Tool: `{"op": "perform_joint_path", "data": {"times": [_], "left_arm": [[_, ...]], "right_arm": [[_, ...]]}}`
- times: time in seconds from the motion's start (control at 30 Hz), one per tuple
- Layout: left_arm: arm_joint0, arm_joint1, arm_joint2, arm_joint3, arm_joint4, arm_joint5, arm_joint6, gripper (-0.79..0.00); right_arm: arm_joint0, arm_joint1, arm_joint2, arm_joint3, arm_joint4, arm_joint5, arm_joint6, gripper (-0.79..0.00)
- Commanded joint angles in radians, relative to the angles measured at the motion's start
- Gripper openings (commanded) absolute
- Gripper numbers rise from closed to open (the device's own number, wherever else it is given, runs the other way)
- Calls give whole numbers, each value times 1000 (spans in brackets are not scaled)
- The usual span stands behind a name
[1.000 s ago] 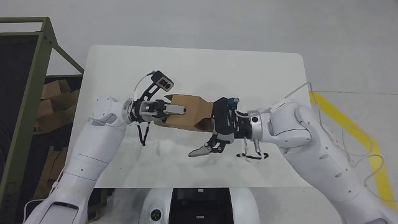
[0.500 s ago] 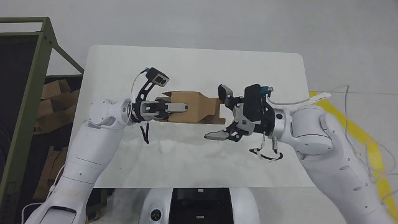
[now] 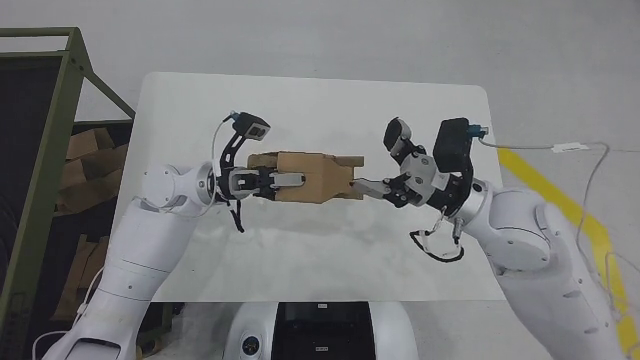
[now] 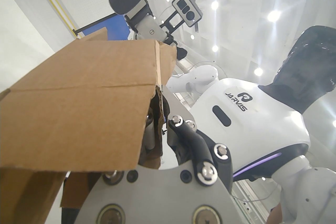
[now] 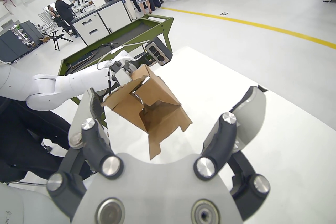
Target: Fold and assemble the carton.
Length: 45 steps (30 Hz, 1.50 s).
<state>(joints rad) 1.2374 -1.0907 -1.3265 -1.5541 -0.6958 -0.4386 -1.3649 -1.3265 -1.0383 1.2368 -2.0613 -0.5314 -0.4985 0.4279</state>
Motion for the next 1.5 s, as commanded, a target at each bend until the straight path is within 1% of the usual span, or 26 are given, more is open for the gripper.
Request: {"op": "perform_joint_path", "data": {"times": [0.0, 0.23, 0.37, 0.5, 0.7, 1.13, 1.23, 1.47], "left_arm": [[3, 1, 2, -6, 26, -10, 12, -785], [9, 2, 5, -19, 39, -26, 26, -785], [11, 4, 2, -21, 30, -29, 23, -785], [9, 5, 4, -18, 9, -33, 16, -785], [-1, 5, 15, -26, -30, -15, -2, -785], [-3, 9, 22, -32, -48, -17, 0, -785], [-5, 10, 24, -32, -51, -17, 1, -785], [-15, 11, 31, -25, -55, -17, 1, -785]], "right_arm": [[5, -1, -8, -10, -6, 20, 20, 0], [40, -5, -38, -3, -9, 63, 89, 0], [43, -5, -33, 13, 3, 73, 94, 0], [24, -4, -19, 22, 14, 79, 86, 0], [4, -4, -14, 42, 68, 74, 90, 0], [28, -8, -36, 97, 179, 35, 123, 0], [33, -9, -38, 106, 188, 37, 129, -58], [33, -9, -35, 117, 203, 40, 135, -52]]}}
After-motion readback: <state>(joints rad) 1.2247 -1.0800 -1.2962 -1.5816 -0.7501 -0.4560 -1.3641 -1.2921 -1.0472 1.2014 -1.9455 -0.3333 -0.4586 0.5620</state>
